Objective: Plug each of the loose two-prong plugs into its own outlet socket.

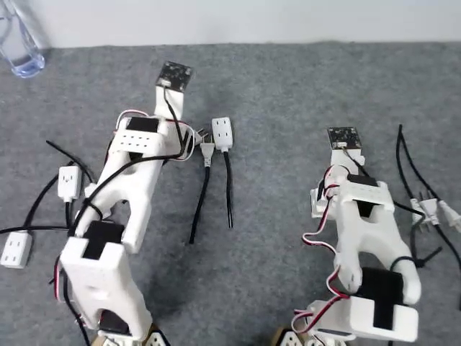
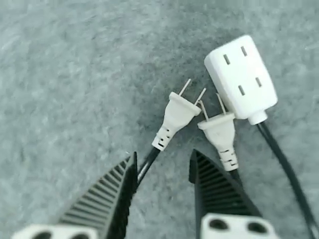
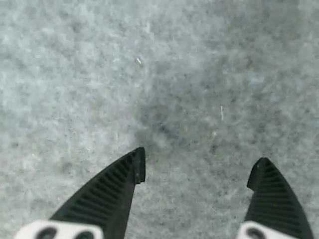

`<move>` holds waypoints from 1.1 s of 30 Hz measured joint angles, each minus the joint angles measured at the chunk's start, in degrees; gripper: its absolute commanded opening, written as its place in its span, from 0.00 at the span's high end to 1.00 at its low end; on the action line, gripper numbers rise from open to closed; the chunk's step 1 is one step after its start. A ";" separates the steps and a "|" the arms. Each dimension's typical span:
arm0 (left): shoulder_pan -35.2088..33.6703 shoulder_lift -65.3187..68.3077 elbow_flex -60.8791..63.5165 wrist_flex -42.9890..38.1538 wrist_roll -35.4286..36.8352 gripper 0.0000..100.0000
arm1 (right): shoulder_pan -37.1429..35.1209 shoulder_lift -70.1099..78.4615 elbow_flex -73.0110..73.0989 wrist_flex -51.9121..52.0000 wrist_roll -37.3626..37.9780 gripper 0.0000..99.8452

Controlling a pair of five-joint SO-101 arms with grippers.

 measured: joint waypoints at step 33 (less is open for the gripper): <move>-3.34 28.84 -40.35 22.59 -24.62 0.83 | 0.00 0.00 0.00 0.00 -0.18 0.68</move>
